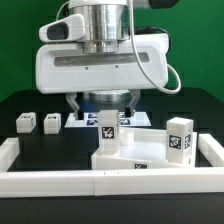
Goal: Assemble square table
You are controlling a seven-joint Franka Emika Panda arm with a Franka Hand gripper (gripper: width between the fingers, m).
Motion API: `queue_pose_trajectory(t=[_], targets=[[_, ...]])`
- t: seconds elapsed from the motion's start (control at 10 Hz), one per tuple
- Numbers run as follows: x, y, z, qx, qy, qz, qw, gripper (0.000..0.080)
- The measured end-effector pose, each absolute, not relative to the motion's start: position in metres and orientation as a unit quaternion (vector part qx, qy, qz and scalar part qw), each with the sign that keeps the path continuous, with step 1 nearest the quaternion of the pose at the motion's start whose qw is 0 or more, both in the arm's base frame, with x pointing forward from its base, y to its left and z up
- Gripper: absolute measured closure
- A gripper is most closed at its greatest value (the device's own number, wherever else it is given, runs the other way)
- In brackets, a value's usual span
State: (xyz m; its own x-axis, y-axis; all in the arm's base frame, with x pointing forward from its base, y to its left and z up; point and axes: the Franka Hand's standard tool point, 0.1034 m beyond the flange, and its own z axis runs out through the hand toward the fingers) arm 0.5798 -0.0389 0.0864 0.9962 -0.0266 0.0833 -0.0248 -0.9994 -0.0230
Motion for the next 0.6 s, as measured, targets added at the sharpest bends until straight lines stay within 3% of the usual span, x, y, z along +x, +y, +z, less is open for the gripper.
queue_pose_trajectory(t=[0.5, 0.6], targets=[[0.5777, -0.0363, 0.0810, -0.999, 0.016, -0.042, 0.008, 0.0163], [0.5780, -0.0353, 0.0812, -0.999, 0.015, -0.043, 0.009, 0.0333]])
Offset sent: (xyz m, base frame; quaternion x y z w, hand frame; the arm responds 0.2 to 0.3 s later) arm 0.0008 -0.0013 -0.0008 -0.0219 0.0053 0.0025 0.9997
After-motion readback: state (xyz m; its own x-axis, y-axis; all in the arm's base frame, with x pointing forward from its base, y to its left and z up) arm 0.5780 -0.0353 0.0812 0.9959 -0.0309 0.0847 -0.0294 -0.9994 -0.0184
